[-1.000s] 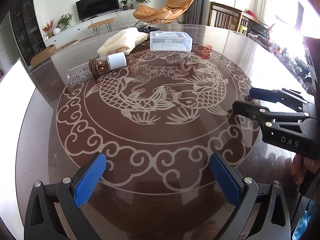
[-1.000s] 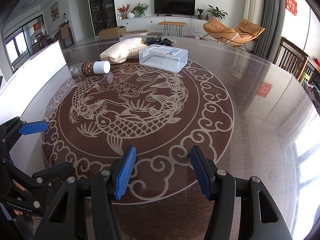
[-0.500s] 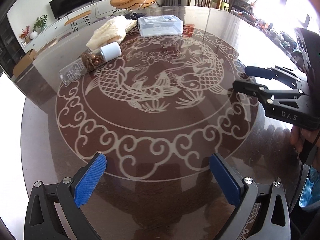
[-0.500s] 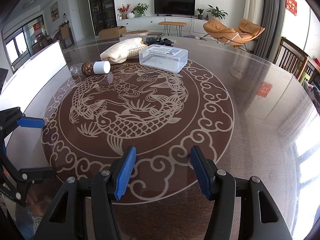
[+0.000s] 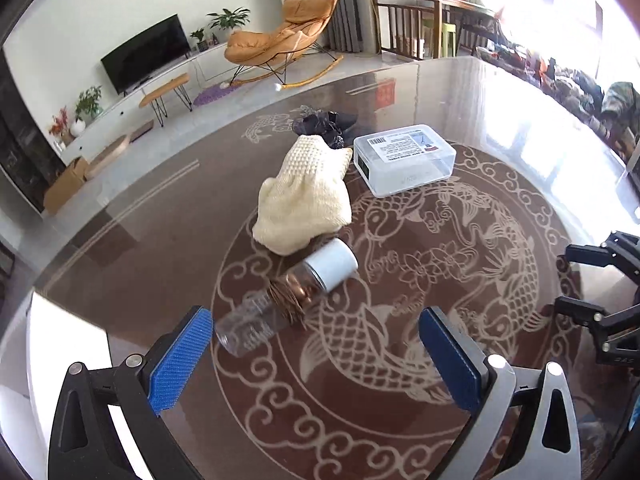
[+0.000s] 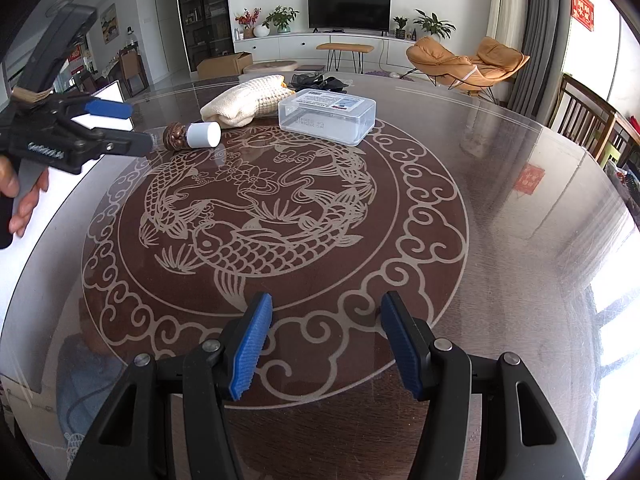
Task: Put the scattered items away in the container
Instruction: 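Lower the left tool onto the clear capsule bottle and close on it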
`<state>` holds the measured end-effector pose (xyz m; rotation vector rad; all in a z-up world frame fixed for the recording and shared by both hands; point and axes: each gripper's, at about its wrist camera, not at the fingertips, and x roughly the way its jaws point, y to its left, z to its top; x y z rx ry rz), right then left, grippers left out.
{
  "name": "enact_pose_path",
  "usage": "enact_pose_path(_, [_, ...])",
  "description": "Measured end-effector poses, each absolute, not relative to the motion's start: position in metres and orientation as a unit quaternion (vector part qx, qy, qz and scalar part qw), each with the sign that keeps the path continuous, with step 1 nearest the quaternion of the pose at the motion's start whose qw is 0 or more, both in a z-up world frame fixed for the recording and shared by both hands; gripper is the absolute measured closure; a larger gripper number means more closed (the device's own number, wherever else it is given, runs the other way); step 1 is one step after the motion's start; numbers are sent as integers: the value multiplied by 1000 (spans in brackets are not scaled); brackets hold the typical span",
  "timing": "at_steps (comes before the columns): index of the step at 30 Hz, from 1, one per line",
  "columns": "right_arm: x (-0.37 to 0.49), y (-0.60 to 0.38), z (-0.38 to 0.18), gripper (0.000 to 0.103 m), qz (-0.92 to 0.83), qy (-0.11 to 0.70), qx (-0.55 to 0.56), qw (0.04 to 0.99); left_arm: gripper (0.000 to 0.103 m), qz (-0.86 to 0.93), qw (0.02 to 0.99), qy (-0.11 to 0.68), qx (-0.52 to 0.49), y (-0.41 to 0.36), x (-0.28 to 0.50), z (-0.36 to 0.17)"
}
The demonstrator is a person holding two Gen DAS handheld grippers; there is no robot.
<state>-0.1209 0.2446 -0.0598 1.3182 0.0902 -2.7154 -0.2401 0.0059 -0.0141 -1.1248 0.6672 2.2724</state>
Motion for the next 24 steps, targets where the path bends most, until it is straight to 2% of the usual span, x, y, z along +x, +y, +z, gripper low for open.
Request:
enact_pose_path(5, [-121,244,-60,45,-897,29,436,61,0,820,254,308,-409,22,-265,-34])
enact_pose_path(14, [-121,244,-60,45,-898,29,436,61,0,786,326,241,-466,14,-284,-51])
enact_pose_path(16, [-121,244,-60,45,-898,29,436,62,12,781,343,223,-472,11,-280,-51])
enact_pose_path(17, [-121,244,-59,45,-897,29,436,61,23,782,345,210,-474,8,-279,-49])
enact_pose_path(18, [-121,244,-60,45,-898,29,436,62,39,789,338,203,-471,6,-279,-47])
enact_pose_path(19, [-121,244,-60,45,-898,29,436,62,46,794,332,191,-471,3,-280,-45])
enact_pose_path(21, [-121,244,-59,45,-898,29,436,62,70,803,318,160,-479,-3,-284,-43])
enact_pose_path(24, [-121,244,-59,45,-898,28,436,62,72,815,290,143,-480,-7,-281,-43])
